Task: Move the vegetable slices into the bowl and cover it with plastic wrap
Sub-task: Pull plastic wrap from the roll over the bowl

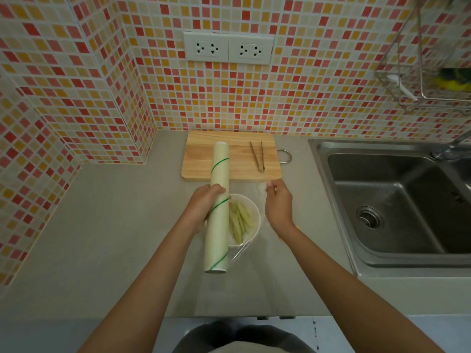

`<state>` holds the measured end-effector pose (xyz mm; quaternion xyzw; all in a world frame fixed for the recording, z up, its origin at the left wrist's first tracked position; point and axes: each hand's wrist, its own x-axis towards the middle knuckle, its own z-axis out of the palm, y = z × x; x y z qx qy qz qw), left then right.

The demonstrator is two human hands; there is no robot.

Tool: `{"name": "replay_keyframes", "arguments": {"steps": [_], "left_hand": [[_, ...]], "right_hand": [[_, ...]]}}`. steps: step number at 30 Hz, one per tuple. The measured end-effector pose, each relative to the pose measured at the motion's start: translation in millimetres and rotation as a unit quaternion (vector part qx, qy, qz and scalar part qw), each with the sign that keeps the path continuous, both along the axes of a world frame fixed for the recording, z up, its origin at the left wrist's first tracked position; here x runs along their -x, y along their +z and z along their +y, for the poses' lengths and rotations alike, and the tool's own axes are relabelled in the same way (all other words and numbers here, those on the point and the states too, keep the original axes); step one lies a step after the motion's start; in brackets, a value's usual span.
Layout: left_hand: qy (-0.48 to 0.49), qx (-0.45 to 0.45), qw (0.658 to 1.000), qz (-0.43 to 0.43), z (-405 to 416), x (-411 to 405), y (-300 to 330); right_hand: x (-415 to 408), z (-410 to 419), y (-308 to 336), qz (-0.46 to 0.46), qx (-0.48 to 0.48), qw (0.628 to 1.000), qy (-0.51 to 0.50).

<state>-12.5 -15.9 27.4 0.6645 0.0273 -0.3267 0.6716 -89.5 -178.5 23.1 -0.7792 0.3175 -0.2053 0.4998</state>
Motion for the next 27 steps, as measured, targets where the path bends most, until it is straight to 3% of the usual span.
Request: {"name": "replay_keyframes", "arguments": {"steps": [6,11,19,27], "left_hand": [[-0.026,-0.055,0.997,-0.054,1.9,5.8,-4.8],[0.010,-0.012,1.000,-0.007,14.4,2.3,-10.3],[0.024,-0.083,0.993,-0.086,27.0,-1.1,-22.8],[0.023,-0.104,0.992,-0.070,33.7,3.4,-25.3]], "right_hand": [[4.4,-3.0,-10.7,0.009,-0.012,1.000,-0.012],[10.6,-8.1,-20.2,0.027,-0.015,0.999,-0.015],[11.6,-4.5,-25.8,0.022,-0.009,1.000,-0.010],[17.0,-10.3,-33.8,0.042,-0.009,0.999,-0.004]]}}
